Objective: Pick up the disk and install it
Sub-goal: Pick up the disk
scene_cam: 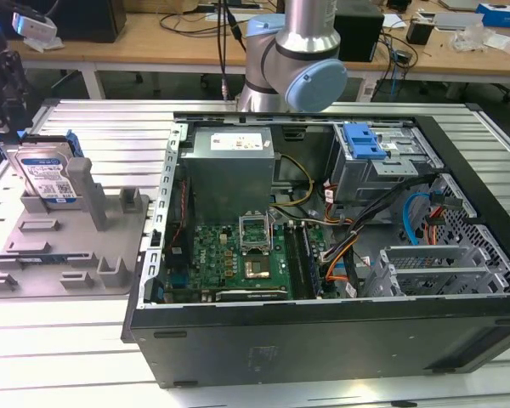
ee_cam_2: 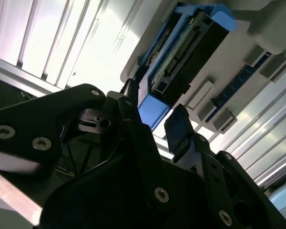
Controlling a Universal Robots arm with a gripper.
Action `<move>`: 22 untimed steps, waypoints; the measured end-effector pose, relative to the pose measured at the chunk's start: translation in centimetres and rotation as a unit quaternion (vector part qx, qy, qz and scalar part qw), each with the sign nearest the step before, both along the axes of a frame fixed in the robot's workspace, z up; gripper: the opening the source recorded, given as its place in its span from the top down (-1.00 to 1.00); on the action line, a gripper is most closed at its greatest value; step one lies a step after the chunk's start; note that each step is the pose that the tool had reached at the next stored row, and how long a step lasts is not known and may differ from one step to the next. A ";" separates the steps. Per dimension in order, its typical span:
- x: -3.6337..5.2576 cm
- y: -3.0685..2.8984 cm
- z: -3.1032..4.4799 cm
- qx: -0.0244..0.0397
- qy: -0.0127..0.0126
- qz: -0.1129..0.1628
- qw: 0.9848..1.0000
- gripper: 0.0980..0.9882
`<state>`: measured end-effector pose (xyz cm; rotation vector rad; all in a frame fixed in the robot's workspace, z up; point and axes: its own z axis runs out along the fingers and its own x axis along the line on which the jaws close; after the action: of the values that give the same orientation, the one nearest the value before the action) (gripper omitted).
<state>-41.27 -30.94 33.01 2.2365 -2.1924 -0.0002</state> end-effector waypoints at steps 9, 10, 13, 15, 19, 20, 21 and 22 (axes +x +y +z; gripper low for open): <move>-0.07 -0.10 -0.58 0.000 0.000 0.000 1.000 0.10; -0.07 -0.11 -0.66 0.000 0.000 0.000 1.000 0.10; -0.10 -0.16 -0.83 0.000 0.000 0.000 1.000 0.10; -0.10 -0.16 -1.03 0.000 0.000 0.000 1.000 0.10; -0.11 -0.16 -1.27 0.000 0.000 0.000 1.000 0.10; -0.11 -0.16 -1.39 0.000 0.000 0.000 1.000 0.10; -0.11 -0.16 -1.47 0.000 0.000 0.000 1.000 0.10; -0.11 -0.16 -1.52 0.000 0.000 0.000 1.000 0.10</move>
<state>-41.38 -31.09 31.49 2.2370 -2.1930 -0.0011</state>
